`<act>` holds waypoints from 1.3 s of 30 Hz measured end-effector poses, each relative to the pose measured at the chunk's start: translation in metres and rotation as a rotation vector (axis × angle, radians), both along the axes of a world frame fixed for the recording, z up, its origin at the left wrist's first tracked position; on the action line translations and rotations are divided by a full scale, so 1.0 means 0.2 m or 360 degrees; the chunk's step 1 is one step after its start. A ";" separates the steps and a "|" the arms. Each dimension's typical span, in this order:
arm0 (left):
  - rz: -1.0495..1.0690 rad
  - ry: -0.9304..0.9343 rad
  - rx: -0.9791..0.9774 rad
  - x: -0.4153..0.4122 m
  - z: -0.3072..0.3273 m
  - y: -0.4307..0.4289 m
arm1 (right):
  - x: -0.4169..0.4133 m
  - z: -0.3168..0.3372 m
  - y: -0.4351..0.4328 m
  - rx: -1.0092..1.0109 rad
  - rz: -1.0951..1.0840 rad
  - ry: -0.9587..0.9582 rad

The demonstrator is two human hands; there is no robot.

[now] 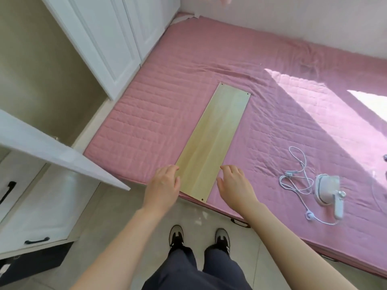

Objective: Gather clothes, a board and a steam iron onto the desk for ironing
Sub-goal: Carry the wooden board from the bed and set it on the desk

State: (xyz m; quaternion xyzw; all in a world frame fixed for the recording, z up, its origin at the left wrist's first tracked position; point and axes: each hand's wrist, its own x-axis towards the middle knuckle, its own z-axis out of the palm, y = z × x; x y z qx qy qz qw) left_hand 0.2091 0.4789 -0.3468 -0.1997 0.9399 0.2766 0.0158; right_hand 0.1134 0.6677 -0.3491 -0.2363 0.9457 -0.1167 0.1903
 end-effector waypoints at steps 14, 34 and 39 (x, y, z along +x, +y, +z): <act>0.0509 -0.0482 0.0243 -0.52 -0.47 0.32 | -0.74 -0.41 0.28 0.0080 0.0205 -0.0460; 0.0609 -0.0641 0.0286 -0.88 -1.52 -0.15 | -1.29 -1.49 -0.12 -0.0140 -0.0946 -0.1254; 0.0639 -0.0746 0.0289 -0.96 -1.71 -0.29 | -1.37 -1.66 -0.21 -0.0149 -0.1175 -0.1371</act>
